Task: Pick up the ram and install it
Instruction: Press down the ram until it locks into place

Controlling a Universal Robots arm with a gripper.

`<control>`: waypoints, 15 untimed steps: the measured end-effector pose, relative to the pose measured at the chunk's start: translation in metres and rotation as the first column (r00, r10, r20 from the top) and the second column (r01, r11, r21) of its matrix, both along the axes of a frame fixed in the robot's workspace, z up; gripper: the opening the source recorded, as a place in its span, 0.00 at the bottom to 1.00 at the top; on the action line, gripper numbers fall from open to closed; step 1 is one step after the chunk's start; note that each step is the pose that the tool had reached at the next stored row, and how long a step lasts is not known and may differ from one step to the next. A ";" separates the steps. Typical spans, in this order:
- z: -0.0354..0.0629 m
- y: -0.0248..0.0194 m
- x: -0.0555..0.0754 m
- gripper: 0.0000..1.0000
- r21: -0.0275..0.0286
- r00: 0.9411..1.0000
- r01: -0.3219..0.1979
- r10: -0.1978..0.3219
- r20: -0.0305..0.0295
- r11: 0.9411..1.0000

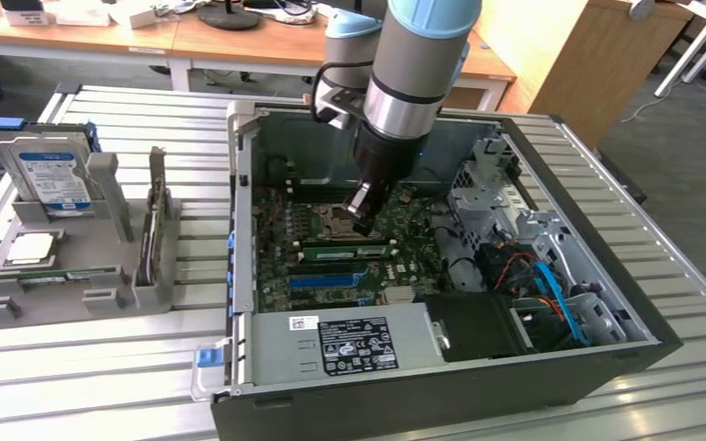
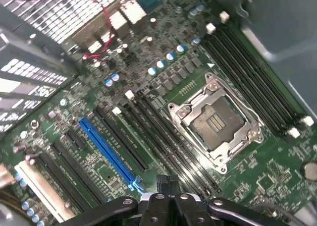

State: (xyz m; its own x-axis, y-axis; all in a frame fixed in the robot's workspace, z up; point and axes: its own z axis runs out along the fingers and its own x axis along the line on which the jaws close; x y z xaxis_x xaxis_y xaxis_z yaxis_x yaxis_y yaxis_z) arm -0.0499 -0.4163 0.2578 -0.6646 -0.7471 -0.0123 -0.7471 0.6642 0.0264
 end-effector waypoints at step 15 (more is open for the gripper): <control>-0.0007 0.0000 0.000 0.11 0.000 0.976 0.217 -0.217 0.000 0.976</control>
